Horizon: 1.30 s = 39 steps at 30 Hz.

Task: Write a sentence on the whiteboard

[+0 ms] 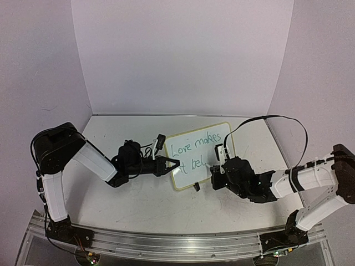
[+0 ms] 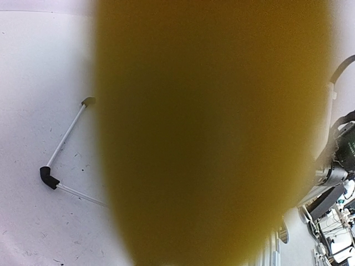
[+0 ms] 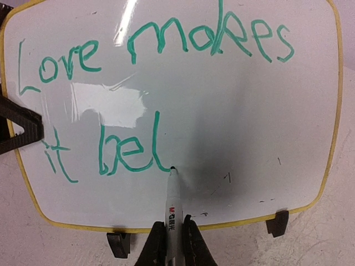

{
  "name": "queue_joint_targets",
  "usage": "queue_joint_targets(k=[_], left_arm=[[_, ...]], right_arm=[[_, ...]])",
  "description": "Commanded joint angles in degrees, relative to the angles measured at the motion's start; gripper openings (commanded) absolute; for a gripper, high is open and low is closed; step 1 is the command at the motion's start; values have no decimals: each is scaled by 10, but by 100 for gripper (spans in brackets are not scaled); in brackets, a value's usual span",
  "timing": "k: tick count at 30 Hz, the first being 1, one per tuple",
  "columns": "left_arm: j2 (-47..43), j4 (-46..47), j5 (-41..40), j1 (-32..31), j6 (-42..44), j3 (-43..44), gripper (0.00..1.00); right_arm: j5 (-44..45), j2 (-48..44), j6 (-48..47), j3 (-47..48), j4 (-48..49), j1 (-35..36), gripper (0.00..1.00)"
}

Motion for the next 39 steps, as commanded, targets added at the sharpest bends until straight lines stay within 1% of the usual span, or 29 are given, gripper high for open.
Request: queue_joint_targets(k=[1, 4, 10, 17, 24, 29, 30, 33, 36, 39], left_arm=[[-2, -50, -30, 11, -20, -8, 0], [-2, -50, -30, 11, -20, -6, 0], [-4, -51, -30, 11, -20, -7, 0], [-6, -52, -29, 11, -19, -7, 0], [-6, -53, -28, 11, -19, -7, 0], [-7, -53, -28, 11, -18, -7, 0], [-7, -54, -28, 11, -18, -8, 0], [-4, -54, -28, 11, -18, -7, 0], [-2, -54, -26, 11, -18, -5, 0], [-2, -53, -27, 11, -19, -4, 0]], right_arm=[[11, -36, -30, 13, 3, -2, 0], [-37, -36, -48, 15, 36, -3, 0], [-44, -14, -59, 35, 49, -2, 0], [-29, 10, -55, 43, 51, -2, 0], [13, 25, -33, 44, 18, -2, 0], [57, -2, -13, 34, -4, -3, 0], [52, -13, -13, 31, -3, -2, 0], [2, -45, -35, 15, 25, -6, 0], [-37, -47, -40, 14, 36, -33, 0], [-51, -40, -52, 21, 45, -53, 0]])
